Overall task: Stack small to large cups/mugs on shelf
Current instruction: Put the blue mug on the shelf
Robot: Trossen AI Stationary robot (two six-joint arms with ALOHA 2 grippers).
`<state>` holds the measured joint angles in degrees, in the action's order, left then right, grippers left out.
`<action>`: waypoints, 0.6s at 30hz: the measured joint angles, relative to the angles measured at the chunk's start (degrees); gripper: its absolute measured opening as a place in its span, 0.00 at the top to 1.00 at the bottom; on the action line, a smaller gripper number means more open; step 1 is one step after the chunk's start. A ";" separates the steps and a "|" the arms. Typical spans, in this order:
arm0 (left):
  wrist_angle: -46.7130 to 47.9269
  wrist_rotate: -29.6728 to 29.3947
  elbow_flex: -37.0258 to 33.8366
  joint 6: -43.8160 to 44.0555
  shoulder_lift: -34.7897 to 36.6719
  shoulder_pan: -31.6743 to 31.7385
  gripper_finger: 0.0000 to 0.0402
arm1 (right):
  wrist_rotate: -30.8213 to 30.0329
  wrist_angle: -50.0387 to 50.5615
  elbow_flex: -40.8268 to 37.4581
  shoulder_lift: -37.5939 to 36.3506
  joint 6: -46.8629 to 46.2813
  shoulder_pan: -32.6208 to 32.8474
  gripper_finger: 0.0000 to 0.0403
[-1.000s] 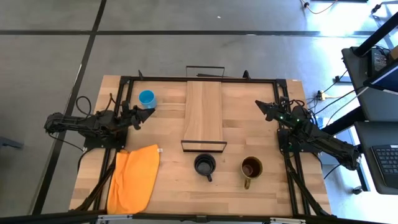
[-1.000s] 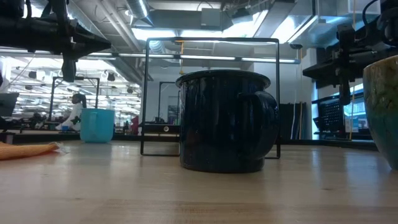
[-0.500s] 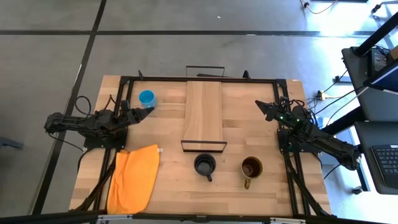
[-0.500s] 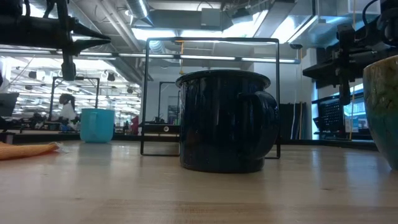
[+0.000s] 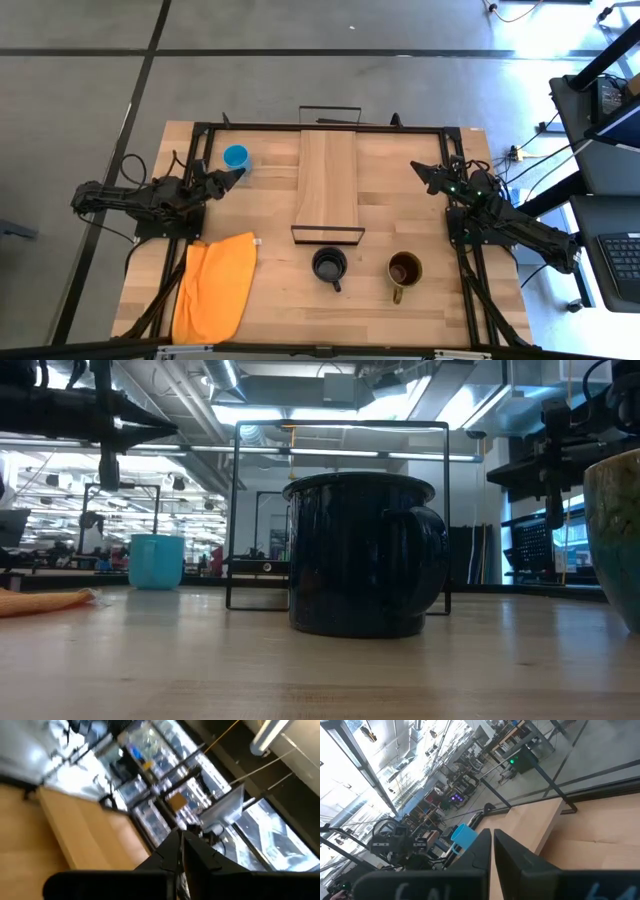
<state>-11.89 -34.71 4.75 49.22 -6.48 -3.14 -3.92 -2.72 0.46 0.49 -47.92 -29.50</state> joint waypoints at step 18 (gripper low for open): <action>72.27 9.16 43.81 -26.46 -21.88 0.02 0.99 | 11.21 -6.73 -0.01 0.00 -18.97 0.00 0.94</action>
<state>60.38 -25.55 48.57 22.76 -28.36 -3.12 7.29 -9.44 0.45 0.49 -66.89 -29.50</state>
